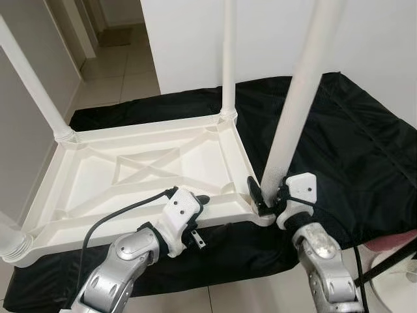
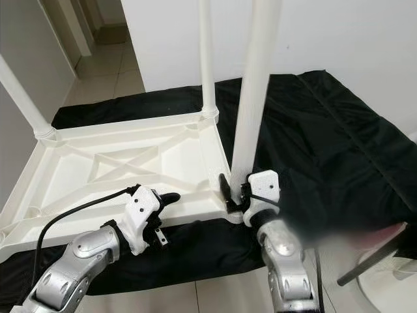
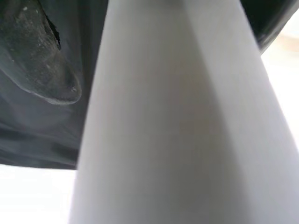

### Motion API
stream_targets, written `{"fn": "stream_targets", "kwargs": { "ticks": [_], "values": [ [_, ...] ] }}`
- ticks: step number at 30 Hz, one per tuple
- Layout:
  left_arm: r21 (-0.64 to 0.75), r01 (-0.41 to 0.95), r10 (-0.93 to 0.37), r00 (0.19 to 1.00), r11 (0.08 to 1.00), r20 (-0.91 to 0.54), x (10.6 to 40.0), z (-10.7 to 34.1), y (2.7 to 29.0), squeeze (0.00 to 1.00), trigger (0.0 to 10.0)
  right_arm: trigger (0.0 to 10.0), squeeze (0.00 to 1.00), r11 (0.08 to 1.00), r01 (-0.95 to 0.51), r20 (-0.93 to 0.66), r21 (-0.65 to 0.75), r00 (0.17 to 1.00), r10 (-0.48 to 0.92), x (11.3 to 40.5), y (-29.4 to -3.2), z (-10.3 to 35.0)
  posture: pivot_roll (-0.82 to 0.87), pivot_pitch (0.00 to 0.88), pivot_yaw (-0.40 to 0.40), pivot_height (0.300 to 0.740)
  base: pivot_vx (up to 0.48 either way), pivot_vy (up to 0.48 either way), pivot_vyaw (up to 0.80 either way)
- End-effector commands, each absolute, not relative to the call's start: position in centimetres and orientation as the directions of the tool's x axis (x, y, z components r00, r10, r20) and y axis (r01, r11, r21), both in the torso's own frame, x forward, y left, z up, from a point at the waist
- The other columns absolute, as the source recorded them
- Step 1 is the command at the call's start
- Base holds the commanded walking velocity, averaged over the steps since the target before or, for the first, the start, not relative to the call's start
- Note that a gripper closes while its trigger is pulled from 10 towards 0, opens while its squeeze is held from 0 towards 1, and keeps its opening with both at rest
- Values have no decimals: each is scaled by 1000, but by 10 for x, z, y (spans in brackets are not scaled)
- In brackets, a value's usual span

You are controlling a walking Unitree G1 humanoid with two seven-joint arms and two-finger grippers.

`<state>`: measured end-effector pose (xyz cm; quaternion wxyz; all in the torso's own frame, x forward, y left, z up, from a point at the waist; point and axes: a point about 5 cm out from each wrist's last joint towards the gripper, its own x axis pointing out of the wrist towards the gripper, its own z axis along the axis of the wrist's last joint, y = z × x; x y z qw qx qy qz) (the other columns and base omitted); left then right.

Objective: Building children table

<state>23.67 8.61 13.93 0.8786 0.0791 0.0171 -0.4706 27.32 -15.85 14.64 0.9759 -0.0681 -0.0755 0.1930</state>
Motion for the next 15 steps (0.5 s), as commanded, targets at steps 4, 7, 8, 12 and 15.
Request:
{"fn": "stream_targets", "kwargs": {
  "ticks": [4, 7, 8, 12, 15],
  "values": [
    [119, 857, -846, 515, 502, -136, 233, 137, 89, 0, 10000, 10000, 0, 868, -466, 98, -174, 868, 486, 277, -154, 144, -115, 18, 103, 740, 0, 0, 0],
    [109, 872, -860, 489, 477, -146, 231, 137, 89, 0, 10000, 5725, 0, 832, -522, 75, -189, 837, 542, 283, -150, 141, -112, 19, 99, 740, 0, 0, 0],
    [109, 872, -860, 489, 477, -146, 231, 137, 89, 0, 10000, 5725, 0, 832, -522, 75, -189, 837, 542, 283, -150, 141, -112, 19, 99, 740, 0, 0, 0],
    [102, 877, -865, 479, 469, -150, 229, 137, 89, 0, 10000, 0, 0, 791, -580, 53, -194, 799, 599, 287, -143, 135, -100, 21, 98, 740, 0, 0, 0],
    [103, 875, -862, 483, 472, -151, 228, 138, 90, 0, 10000, 0, 0, 783, -593, 43, -188, 792, 610, 287, -143, 132, -84, 23, 93, 740, 0, 0, 0]
  ]
}}
